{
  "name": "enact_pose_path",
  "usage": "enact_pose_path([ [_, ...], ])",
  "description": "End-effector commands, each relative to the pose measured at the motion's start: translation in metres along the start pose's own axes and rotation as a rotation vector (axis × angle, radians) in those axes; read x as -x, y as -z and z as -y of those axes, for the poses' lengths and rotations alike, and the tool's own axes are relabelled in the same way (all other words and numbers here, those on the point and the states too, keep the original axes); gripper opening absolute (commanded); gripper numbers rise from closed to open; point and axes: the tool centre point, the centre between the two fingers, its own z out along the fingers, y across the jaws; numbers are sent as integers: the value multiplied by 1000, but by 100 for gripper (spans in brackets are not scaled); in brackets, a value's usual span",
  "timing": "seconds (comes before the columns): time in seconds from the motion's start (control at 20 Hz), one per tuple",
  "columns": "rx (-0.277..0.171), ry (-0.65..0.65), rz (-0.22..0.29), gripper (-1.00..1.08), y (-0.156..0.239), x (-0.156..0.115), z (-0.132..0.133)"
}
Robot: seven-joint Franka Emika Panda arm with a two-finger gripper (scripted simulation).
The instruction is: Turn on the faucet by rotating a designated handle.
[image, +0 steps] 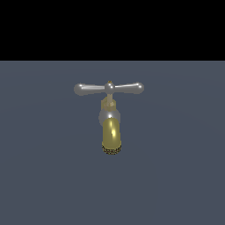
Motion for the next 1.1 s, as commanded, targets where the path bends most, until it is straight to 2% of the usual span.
enact_pose_path([
  [0.0, 0, 0, 0, -100, 0, 0, 0],
  [0.5, 44, -16, 10, -100, -4, 0, -14],
  [1.05, 23, -64, 12, -100, -9, -15, -8],
])
